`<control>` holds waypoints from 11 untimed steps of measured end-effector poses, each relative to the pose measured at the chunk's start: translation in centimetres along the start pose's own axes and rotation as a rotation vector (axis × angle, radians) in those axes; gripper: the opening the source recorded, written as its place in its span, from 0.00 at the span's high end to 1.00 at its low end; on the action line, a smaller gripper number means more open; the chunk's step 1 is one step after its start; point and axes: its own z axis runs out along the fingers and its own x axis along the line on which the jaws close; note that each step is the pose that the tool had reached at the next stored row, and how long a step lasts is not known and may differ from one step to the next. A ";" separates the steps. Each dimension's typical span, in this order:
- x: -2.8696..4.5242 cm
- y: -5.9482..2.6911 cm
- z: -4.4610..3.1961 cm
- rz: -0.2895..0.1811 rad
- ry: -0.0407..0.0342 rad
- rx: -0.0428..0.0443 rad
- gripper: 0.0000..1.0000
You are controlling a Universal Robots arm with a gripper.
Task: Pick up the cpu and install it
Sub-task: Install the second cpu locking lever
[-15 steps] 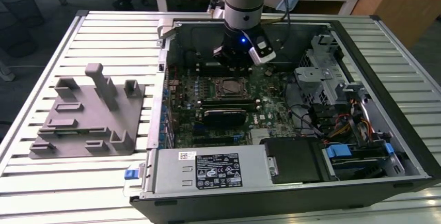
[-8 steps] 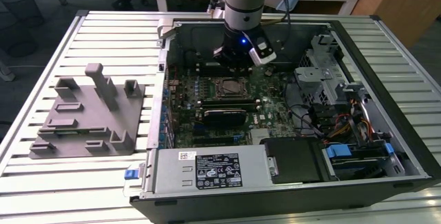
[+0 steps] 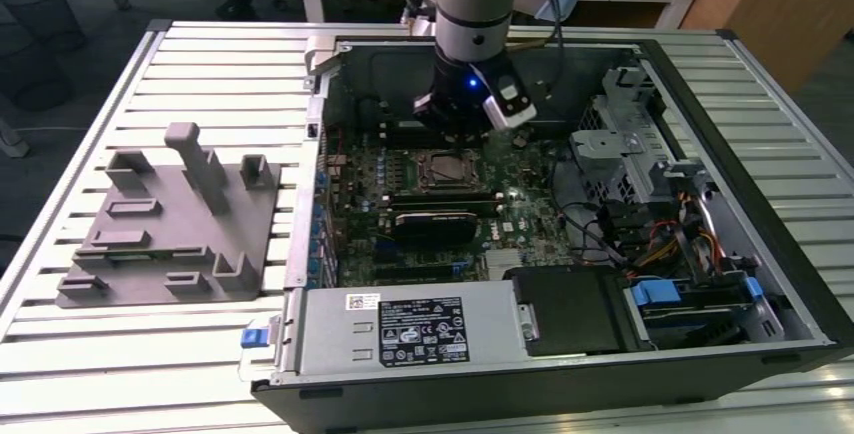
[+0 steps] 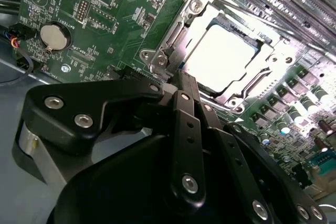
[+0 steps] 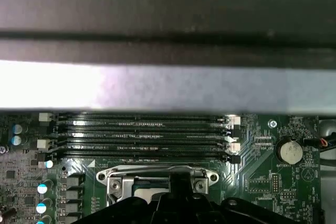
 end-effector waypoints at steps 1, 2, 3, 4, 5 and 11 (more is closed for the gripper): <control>0.00 -0.09 -0.01 0.000 -0.0001 0.0000 0.89; 0.00 -0.16 -0.02 0.000 0.0000 0.0001 0.89; 0.00 -0.24 -0.02 0.000 0.0000 0.0001 0.89; 0.00 -0.35 -0.03 0.000 0.0000 0.0000 0.89; 0.00 -0.43 -0.03 0.000 0.0000 0.0000 0.89; -0.04 -0.46 -1.10 0.000 0.0007 -0.0020 0.89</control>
